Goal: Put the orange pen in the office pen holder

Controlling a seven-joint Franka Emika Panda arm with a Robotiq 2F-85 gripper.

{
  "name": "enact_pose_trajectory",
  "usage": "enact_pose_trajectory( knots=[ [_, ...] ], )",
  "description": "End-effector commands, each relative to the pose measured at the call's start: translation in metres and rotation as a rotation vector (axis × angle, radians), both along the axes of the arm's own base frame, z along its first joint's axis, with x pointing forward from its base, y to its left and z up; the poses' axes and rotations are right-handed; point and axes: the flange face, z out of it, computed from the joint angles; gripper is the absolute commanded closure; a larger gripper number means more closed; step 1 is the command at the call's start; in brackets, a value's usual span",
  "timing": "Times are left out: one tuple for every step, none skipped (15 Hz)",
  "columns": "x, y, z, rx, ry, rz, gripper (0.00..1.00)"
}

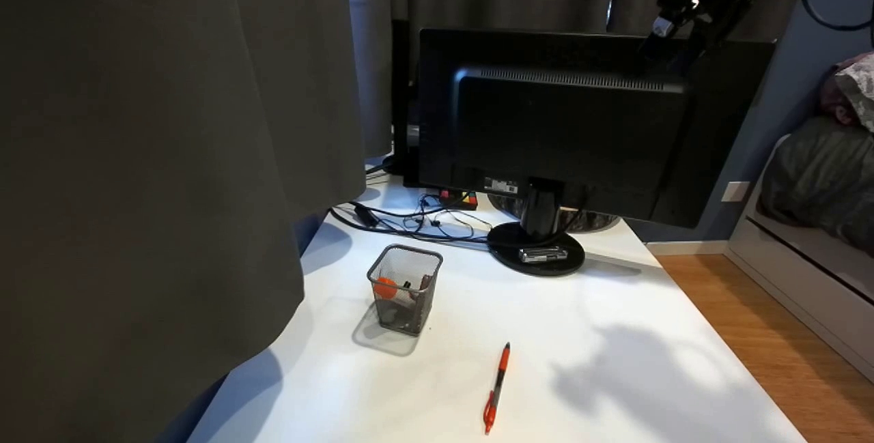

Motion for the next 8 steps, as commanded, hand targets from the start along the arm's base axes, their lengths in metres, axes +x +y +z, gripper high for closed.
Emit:
enact_pose_trajectory(
  knots=[
    [-0.030, 0.081, -0.039, -0.050, 0.194, -0.012, 0.00],
    [-0.039, 0.106, -0.050, -0.058, 0.257, -0.007, 0.00],
    [-0.049, 0.121, -0.068, -0.104, 0.281, -0.041, 0.00],
    [-0.057, 0.136, -0.084, -0.145, 0.292, -0.071, 0.00],
    [-0.067, 0.146, -0.102, -0.186, 0.290, -0.102, 0.00],
    [-0.072, 0.155, -0.119, -0.227, 0.297, -0.135, 0.00],
    [-0.079, 0.157, -0.143, -0.249, 0.294, -0.186, 0.00],
    [-0.076, 0.160, -0.159, -0.270, 0.286, -0.234, 0.00]
  ],
)
